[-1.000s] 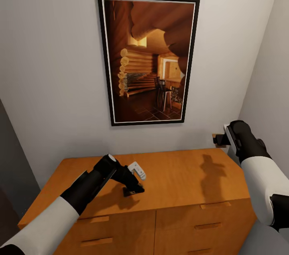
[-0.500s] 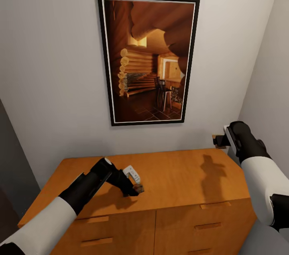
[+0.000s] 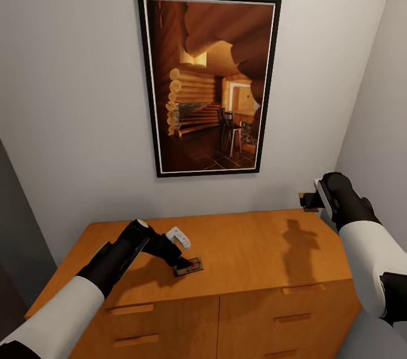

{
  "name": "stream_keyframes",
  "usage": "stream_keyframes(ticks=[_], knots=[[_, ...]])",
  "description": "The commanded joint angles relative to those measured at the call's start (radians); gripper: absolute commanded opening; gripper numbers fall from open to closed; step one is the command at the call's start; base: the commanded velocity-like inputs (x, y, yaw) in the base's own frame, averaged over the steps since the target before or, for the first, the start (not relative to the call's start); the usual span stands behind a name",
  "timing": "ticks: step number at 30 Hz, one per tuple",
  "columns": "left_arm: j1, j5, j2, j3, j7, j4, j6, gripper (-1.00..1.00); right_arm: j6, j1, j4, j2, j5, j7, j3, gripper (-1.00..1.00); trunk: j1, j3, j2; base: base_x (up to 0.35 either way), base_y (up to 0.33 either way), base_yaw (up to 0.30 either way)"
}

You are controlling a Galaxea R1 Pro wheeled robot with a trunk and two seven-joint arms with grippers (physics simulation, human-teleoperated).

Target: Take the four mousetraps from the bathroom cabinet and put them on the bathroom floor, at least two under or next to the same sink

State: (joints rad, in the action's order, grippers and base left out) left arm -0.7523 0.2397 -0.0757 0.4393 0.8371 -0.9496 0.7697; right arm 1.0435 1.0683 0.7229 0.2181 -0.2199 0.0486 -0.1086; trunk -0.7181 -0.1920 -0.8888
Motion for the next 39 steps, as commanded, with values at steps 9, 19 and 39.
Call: stream_keyframes(ticks=[9,19,39], knots=[[-0.001,0.011,0.007,-0.002,0.002,0.0,0.0,1.0,0.004,0.001,0.0,-0.001,-0.004,0.004,-0.002,-1.0,0.0,-0.002,-0.001,0.0,0.0,0.0],[-0.035,0.049,0.047,-0.004,-0.005,0.113,-0.007,1.0,0.004,0.001,0.0,-0.002,-0.003,0.005,-0.002,-1.0,0.0,-0.002,-0.001,0.0,0.0,0.0],[-0.052,0.053,0.085,-0.004,-0.007,0.169,-0.068,1.0,-0.014,0.001,-0.037,0.0,-0.004,0.005,-0.002,-1.0,0.0,-0.002,-0.001,0.0,0.0,0.0]])
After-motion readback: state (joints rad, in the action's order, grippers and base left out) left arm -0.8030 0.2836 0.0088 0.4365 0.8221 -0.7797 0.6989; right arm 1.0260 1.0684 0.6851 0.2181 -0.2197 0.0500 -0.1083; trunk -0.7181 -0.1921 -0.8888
